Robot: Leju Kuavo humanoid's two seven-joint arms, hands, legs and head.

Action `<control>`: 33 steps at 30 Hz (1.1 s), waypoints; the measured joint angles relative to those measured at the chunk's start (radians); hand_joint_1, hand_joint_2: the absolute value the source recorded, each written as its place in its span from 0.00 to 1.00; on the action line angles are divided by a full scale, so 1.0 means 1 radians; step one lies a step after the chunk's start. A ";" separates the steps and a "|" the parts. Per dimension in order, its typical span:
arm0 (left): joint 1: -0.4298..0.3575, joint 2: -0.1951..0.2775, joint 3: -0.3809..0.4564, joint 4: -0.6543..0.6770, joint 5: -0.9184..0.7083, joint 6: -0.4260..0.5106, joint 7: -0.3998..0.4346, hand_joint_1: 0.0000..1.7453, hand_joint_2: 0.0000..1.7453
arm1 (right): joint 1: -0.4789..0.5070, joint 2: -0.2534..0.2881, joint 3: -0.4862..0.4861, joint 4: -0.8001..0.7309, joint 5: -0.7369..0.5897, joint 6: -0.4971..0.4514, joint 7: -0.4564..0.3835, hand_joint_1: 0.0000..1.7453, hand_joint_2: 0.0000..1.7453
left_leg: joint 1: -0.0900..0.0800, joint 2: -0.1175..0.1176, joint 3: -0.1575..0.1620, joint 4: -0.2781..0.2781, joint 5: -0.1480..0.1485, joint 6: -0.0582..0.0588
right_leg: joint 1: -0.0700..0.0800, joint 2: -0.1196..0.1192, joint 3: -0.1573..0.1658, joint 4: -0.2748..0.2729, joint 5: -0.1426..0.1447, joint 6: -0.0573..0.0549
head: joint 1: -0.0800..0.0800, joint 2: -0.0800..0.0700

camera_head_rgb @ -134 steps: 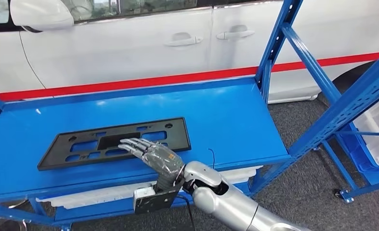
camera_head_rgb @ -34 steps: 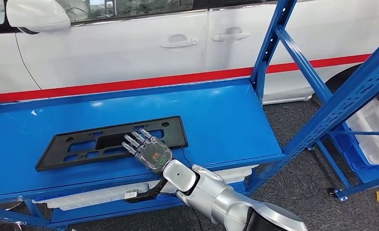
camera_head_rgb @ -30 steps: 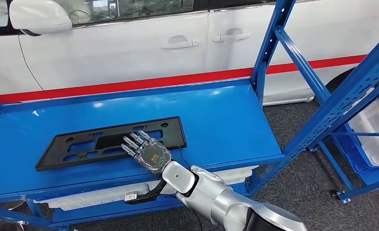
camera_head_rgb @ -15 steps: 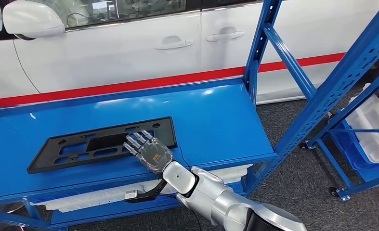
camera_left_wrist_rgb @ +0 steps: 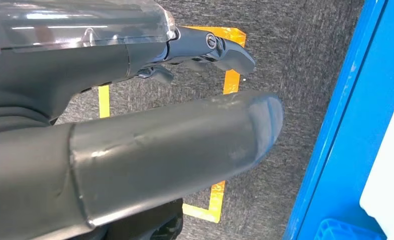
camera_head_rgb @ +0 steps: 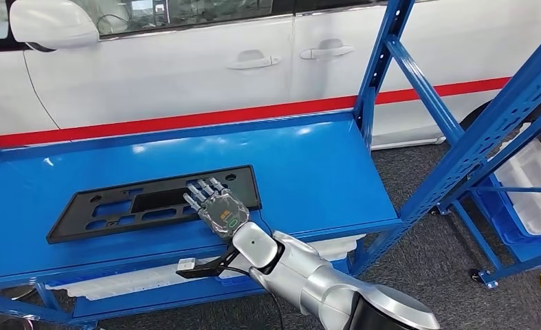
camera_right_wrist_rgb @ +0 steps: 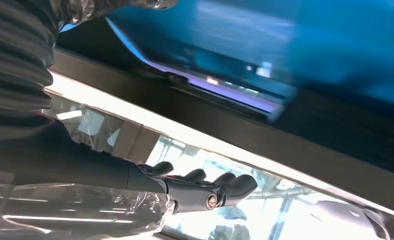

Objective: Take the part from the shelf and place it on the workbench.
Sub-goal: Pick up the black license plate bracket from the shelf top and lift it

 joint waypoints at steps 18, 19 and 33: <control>-0.004 0.011 0.008 0.000 -0.005 -0.013 -0.005 0.00 0.00 | -0.032 0.000 0.003 0.006 -0.091 0.023 0.002 0.00 0.00 | -0.005 -0.002 -0.010 0.006 -0.005 -0.021 | 0.013 0.003 0.011 -0.052 0.017 -0.025 | 0.000 0.000; -0.004 0.011 0.009 0.000 -0.005 -0.016 -0.007 0.00 0.00 | -0.034 0.000 0.004 0.006 -0.108 0.031 -0.007 0.00 0.00 | -0.003 -0.003 -0.010 0.004 -0.002 -0.015 | 0.014 0.003 0.010 -0.053 0.018 -0.020 | 0.000 0.000; -0.003 0.010 0.027 0.000 -0.008 -0.022 -0.012 0.00 0.00 | -0.037 -0.002 0.072 -0.013 -0.169 0.097 -0.061 0.00 0.00 | 0.005 -0.063 -0.021 0.008 0.002 -0.014 | 0.003 0.055 0.004 -0.039 0.011 -0.011 | 0.000 0.000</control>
